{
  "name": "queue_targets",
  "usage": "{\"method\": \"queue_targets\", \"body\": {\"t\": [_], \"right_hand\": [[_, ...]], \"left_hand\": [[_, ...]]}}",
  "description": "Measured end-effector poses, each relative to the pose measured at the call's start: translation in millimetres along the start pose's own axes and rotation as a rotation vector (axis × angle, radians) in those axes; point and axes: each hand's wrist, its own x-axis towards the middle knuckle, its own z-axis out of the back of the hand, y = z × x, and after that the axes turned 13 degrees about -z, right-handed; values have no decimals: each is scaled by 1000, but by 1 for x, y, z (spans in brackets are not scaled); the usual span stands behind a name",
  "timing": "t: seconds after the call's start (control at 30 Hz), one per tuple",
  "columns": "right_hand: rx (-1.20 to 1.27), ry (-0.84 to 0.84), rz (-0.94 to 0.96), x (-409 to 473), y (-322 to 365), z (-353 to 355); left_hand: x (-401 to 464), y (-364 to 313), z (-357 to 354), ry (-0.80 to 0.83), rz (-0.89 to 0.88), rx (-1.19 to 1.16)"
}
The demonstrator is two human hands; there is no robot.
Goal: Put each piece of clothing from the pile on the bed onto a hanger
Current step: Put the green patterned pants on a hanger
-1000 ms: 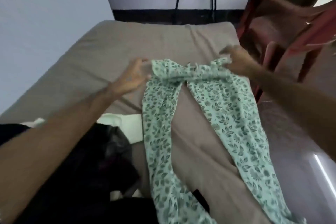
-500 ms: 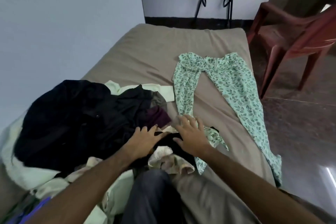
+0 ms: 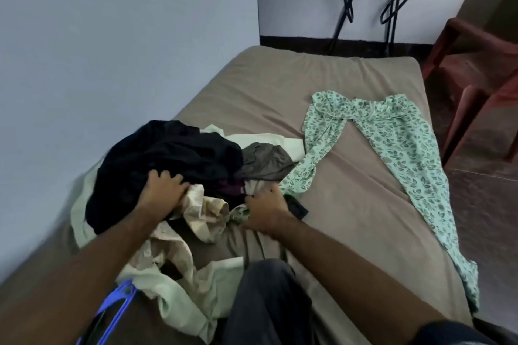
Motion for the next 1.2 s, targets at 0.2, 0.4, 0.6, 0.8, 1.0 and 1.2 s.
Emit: {"method": "queue_targets", "body": {"t": [0.2,0.4,0.6,0.8,1.0,1.2], "right_hand": [[-121,636,-271,-8,-96,28],[315,348,-227,17,-146,23],[773,84,-365,79,-141,-39],[886,-7,-321,135,-119,-33],[1241,148,5,161,-69,9],[751,-159,-77,108,-118,-10]], "left_hand": [[23,-3,59,258,-206,-234],[81,-76,123,-306,-495,-251],[125,-130,82,-70,-542,-414],[127,-108,10,-446,-542,0],[133,14,-15,-239,-96,90],[142,3,49,-114,-100,84]]}}
